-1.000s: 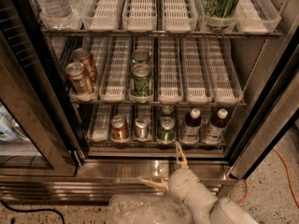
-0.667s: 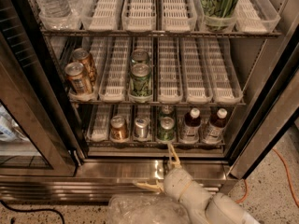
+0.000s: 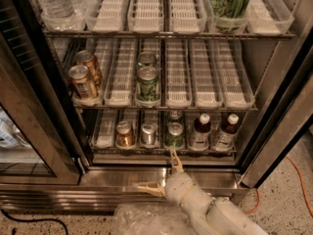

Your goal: Pick redbull can from bottom shelf of fridge

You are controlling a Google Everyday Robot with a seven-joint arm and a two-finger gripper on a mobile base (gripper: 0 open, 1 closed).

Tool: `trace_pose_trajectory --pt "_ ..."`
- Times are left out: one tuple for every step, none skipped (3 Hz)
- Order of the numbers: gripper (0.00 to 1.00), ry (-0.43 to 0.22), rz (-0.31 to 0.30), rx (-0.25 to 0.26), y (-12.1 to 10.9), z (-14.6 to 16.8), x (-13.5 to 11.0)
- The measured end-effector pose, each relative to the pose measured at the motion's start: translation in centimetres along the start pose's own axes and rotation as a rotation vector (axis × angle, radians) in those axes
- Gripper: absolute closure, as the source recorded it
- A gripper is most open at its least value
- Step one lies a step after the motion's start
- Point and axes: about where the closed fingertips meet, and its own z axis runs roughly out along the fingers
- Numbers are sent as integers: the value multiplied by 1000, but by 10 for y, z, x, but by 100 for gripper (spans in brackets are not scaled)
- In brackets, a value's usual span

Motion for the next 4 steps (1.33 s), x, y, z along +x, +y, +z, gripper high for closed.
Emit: trace_pose_trajectory --pt "0 -18 42 42 -5 14 -2" --pt "0 -18 42 42 -5 14 -2" --pt "33 -18 42 42 -5 14 -2" --pt "17 -18 42 41 -5 14 -2"
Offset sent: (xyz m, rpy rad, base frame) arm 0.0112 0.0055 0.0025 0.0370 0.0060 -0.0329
